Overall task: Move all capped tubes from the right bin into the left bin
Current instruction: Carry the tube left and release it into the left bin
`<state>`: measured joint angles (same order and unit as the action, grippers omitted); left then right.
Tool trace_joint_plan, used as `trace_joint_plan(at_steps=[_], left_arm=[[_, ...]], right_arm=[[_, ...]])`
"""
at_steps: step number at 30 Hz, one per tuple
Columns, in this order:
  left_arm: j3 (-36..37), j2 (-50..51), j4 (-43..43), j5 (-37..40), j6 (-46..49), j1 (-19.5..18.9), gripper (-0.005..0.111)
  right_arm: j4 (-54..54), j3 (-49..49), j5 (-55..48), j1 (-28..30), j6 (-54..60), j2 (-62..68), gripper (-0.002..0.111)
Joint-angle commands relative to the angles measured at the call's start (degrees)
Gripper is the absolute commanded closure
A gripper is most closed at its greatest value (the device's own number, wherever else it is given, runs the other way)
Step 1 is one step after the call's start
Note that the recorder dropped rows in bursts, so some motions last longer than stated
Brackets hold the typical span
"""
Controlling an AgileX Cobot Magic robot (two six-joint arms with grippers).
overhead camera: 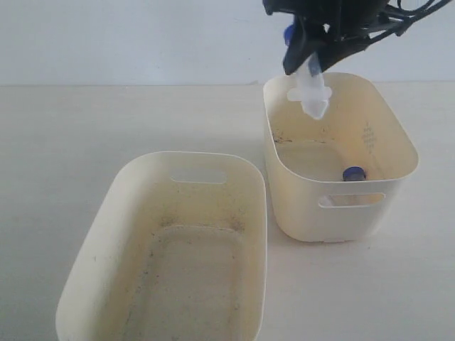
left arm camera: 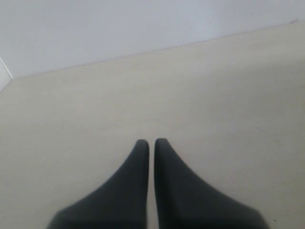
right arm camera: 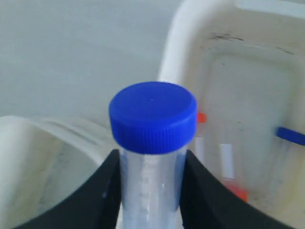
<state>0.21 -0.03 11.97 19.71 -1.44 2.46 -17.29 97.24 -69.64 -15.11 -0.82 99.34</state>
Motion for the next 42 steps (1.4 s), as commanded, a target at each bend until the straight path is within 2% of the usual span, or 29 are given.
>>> trace_joint_plan(at_steps=[1, 9, 11, 15, 17, 22, 23, 24, 26, 29, 32, 38, 42], left_arm=[[-0.2, 0.0, -0.2, -0.2, -0.5, 0.1, 0.102], [-0.2, 0.0, -0.2, -0.2, -0.5, 0.1, 0.102], [-0.2, 0.0, -0.2, -0.2, -0.5, 0.1, 0.102], [-0.2, 0.0, -0.2, -0.2, -0.5, 0.1, 0.102], [-0.2, 0.0, -0.2, -0.2, -0.5, 0.1, 0.102], [-0.2, 0.0, -0.2, -0.2, -0.5, 0.1, 0.102], [-0.2, 0.0, -0.2, -0.2, -0.5, 0.1, 0.102], [-0.2, 0.0, -0.2, -0.2, -0.5, 0.1, 0.102], [-0.2, 0.0, -0.2, -0.2, -0.5, 0.1, 0.102], [-0.2, 0.0, -0.2, -0.2, -0.5, 0.1, 0.102], [-0.2, 0.0, -0.2, -0.2, -0.5, 0.1, 0.102], [-0.2, 0.0, -0.2, -0.2, -0.5, 0.1, 0.102], [-0.2, 0.0, -0.2, -0.2, -0.5, 0.1, 0.102]], right_arm=[[-3.8, -0.1, -0.3, -7.2, 2.9, -3.4, 0.108], [-1.4, -5.8, -0.3, -23.4, 4.7, -4.8, 0.108], [0.0, -8.2, -0.3, -25.8, 5.6, -4.8, 0.108], [1.2, -11.6, 0.2, -26.9, 6.4, -4.8, 0.107], [1.2, -12.9, 1.4, -26.9, 6.4, -4.8, 0.098], [1.1, -13.7, 3.8, -26.9, 6.4, -4.8, 0.059], [1.1, -13.7, 3.9, -26.9, 6.0, -4.8, 0.057], [1.1, -13.7, 4.0, -26.9, 5.4, -4.8, 0.057], [1.1, -13.7, 4.0, -26.9, 4.6, -4.8, 0.068], [2.0, -13.7, 4.0, -26.8, 4.4, -4.8, 0.105], [6.8, -13.7, 5.0, -26.5, 1.6, -4.9, 0.108], [23.4, -9.5, 1.7, -26.2, -13.5, -4.9, 0.108], [29.6, -6.3, 1.3, -22.1, -16.7, -4.8, 0.108]])
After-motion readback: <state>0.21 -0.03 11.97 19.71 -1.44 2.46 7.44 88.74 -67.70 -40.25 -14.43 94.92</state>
